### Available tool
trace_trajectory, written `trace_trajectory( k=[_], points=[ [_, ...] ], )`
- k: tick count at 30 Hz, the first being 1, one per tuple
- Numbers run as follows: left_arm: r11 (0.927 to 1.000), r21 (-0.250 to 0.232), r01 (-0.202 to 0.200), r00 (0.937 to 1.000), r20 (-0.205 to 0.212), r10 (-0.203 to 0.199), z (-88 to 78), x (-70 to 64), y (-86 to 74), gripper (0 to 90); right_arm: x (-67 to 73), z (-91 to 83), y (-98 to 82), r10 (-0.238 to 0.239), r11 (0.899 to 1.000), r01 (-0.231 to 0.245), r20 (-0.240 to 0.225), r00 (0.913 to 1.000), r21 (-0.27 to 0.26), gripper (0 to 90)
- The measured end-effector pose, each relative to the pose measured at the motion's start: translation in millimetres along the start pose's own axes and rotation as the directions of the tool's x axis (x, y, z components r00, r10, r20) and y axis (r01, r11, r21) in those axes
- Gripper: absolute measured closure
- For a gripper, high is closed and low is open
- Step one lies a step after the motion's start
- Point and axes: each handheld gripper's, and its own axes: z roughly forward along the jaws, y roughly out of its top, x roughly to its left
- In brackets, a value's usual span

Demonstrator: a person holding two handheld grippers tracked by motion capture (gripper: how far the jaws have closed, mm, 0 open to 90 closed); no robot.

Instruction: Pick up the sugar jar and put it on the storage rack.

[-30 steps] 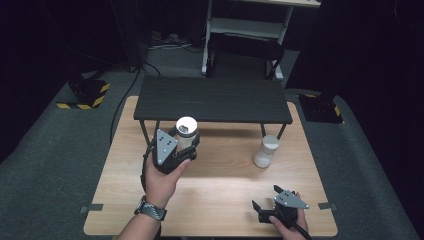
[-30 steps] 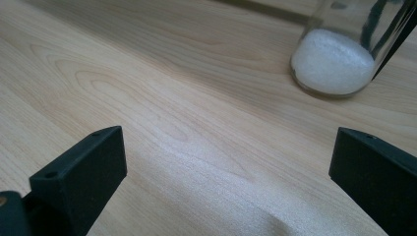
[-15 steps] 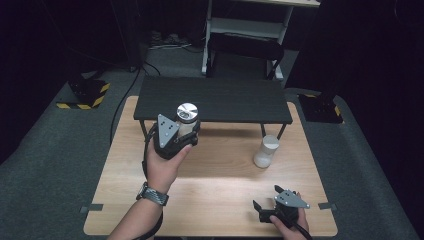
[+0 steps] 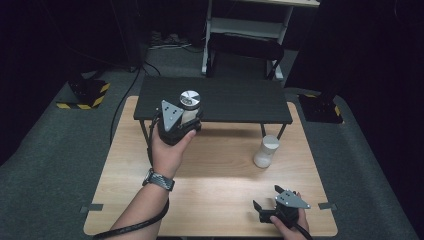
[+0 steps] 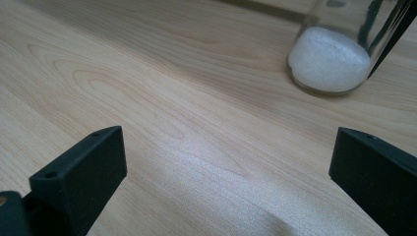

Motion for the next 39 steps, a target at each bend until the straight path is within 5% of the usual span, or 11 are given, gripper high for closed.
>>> trace_trajectory(
  k=[14,39],
  points=[
    [0.9997,0.019,-0.015,0.9994,-0.031,0.015,30.1,3.1,7.8,31.1,-2.2,-0.9,-1.4,0.004,1.000,-0.004,-0.006,1.0000,-0.007,0.0],
    [0.9992,0.028,0.030,0.9975,-0.065,-0.028,52.1,8.0,8.5,31.0,-3.0,-1.6,-2.5,-0.002,1.000,0.002,-0.012,0.9999,-0.011,0.0]
  ],
)
